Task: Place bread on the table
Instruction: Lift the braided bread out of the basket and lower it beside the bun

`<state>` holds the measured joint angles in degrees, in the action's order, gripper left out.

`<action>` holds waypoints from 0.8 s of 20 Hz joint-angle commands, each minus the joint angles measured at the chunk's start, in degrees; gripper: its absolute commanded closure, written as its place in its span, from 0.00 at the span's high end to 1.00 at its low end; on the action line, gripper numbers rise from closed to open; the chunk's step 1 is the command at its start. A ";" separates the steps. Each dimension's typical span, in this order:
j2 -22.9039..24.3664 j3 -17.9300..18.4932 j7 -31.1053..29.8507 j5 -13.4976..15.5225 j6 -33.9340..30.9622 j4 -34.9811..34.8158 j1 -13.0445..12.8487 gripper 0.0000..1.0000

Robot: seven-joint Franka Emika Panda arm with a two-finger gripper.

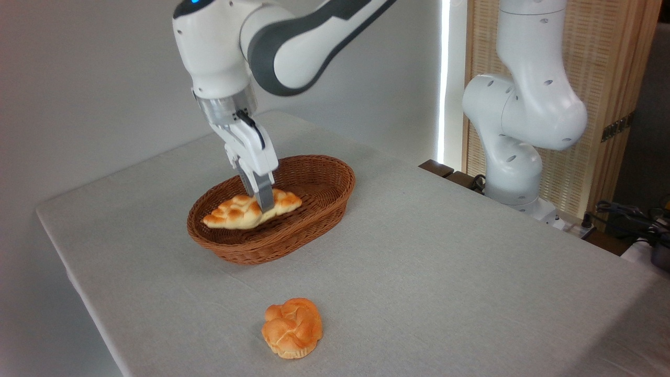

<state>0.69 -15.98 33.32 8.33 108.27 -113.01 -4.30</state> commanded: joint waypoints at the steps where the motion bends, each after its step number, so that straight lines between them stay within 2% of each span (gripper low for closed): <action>1: 0.19 1.56 0.34 1.43 -6.04 2.79 -0.09 0.23; 4: 1.06 3.75 0.43 0.55 -12.10 4.55 -0.09 0.23; 8: 5.01 9.20 3.93 -7.34 -18.52 4.03 -0.09 0.23; 9: 5.81 10.70 5.60 -8.49 -19.84 3.85 -0.18 0.23; 12: 6.69 15.27 9.21 -10.96 -20.47 3.06 -0.18 0.24; 16: 6.70 18.79 11.23 -15.70 -19.68 -0.79 -0.18 0.26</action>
<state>6.88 0.73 42.59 -4.04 88.34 -110.37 -3.97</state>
